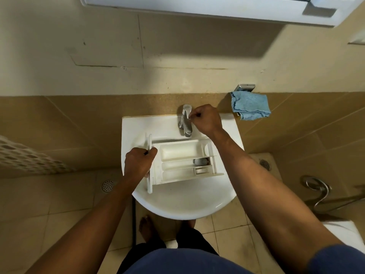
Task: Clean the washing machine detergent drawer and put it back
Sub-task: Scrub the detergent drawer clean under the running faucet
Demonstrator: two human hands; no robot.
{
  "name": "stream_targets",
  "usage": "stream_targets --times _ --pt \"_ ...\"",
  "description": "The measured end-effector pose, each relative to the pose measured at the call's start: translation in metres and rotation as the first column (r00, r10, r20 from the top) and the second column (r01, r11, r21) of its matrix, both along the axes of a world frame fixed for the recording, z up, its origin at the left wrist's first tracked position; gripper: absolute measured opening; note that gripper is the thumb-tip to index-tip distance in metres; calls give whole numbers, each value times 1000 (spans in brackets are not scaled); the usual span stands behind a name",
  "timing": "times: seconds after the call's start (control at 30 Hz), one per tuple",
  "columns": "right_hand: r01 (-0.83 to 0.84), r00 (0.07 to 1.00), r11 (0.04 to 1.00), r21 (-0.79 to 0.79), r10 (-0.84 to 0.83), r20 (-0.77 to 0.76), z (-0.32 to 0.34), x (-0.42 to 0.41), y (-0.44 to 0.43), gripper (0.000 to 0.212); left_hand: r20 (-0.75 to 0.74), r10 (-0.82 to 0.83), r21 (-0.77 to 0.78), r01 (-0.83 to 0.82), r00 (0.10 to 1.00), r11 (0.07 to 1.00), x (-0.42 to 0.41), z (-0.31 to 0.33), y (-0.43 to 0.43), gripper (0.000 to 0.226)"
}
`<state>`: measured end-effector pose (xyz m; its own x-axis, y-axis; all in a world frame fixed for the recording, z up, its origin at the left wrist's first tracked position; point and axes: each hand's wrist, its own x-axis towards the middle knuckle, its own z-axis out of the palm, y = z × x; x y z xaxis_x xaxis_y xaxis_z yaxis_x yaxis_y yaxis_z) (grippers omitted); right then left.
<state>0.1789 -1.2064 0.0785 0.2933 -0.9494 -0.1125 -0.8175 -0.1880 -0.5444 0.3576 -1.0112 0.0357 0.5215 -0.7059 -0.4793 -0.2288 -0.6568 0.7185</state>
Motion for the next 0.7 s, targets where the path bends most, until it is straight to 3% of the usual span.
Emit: stream_targets --times 0.1,0.2,0.3,0.5,0.6,0.7 --pt "-43 989 998 -39 48 137 0 -28 10 22 -30 10 21 -9 999 1000 1 5 -1 48" --pt "132 975 986 -101 -111 193 -12 -61 31 21 -51 24 36 -22 998 999 1 8 -3 47" --pt "256 963 966 33 -258 79 -36 -88 51 25 -67 18 57 -14 998 998 0 10 -7 45" --pt "209 967 909 361 -246 59 -64 -96 71 36 -76 -4 96 12 997 995 -11 9 -19 45" --pt "226 959 907 355 -271 81 -63 -101 70 31 -85 2 86 5 996 996 -13 12 -19 46" --pt "258 913 905 340 -343 221 -53 -113 70 20 -87 32 47 -28 996 999 -9 12 -17 49"
